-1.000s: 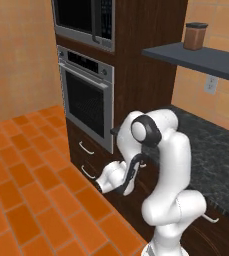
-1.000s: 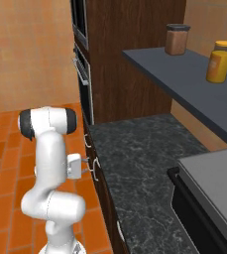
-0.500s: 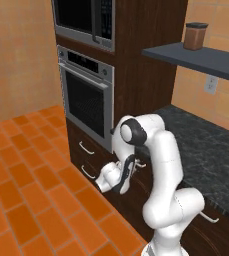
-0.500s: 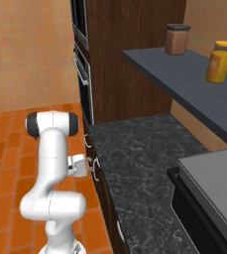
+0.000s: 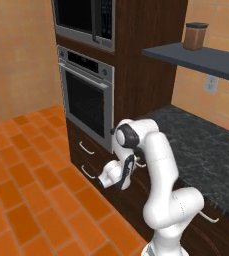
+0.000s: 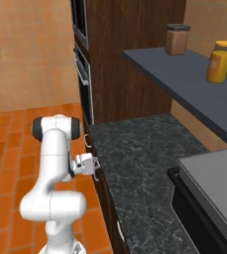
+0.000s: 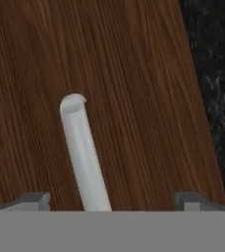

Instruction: Take a straw from the drawer in front and place it inside the glass cup on the dining counter.

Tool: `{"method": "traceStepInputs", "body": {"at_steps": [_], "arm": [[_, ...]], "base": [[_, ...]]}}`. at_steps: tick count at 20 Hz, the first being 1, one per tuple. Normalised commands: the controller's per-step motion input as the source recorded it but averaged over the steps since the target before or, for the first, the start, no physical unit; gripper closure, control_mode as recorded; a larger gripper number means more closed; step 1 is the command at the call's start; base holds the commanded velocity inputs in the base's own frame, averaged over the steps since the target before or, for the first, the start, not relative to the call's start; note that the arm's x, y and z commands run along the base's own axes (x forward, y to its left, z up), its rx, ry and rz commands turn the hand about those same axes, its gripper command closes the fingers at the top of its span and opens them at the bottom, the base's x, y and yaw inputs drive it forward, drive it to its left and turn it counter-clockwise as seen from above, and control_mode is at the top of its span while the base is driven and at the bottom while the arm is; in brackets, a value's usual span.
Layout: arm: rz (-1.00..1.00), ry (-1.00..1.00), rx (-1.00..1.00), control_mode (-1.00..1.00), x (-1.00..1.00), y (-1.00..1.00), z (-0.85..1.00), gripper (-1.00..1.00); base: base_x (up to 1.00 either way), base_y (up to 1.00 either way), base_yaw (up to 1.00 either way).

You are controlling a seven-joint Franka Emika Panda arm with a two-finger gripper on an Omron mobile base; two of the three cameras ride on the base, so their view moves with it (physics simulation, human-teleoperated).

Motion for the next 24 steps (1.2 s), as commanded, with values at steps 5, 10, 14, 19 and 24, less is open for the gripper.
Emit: {"method": "traceStepInputs", "body": {"at_steps": [5,10,14,19,24], "arm": [[0.0,0.02,0.0,-1.0,0.38,-0.18,-0.38,-1.0],[0.0,0.04,0.0,-1.0,0.26,-0.12,-0.31,1.0],[0.0,0.0,0.0,-1.0,0.02,0.0,-0.01,1.0],[0.0,0.09,0.05,-1.0,-0.12,0.54,0.06,1.0],[0.0,0.14,0.02,-1.0,-0.3,0.97,0.03,1.0]], "base": [[0.0,0.0,0.0],[0.0,0.0,0.0],[0.0,0.0,0.0],[0.0,0.0,0.0],[0.0,0.0,0.0]]}}
